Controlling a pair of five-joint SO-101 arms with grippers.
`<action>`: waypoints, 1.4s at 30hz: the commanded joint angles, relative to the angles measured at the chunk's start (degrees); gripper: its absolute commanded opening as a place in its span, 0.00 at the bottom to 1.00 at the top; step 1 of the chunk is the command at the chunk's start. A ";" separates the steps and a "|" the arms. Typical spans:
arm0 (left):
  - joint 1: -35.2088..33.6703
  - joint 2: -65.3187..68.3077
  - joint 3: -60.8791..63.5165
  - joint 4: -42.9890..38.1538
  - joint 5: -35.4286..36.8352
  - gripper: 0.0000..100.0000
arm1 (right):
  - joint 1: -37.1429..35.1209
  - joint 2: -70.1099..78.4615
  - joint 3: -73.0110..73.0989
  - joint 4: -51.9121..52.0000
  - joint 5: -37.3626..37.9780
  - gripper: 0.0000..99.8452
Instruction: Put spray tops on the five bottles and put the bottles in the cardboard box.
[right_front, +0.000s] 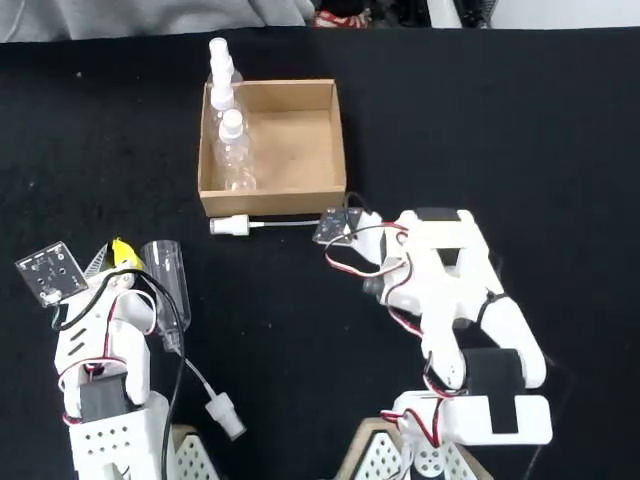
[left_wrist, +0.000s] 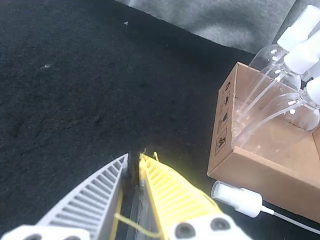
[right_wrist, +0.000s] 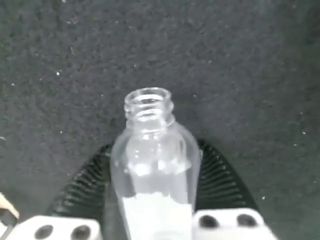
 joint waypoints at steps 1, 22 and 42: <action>-0.48 -0.53 1.27 0.26 0.00 0.03 | 1.67 -0.22 -4.79 5.63 0.18 0.05; -0.48 -0.53 1.27 0.35 0.00 0.03 | -8.18 -1.27 -20.70 23.47 -25.14 0.05; -0.48 -0.53 1.27 0.26 0.00 0.03 | -14.77 -18.15 -20.26 18.20 -41.49 0.05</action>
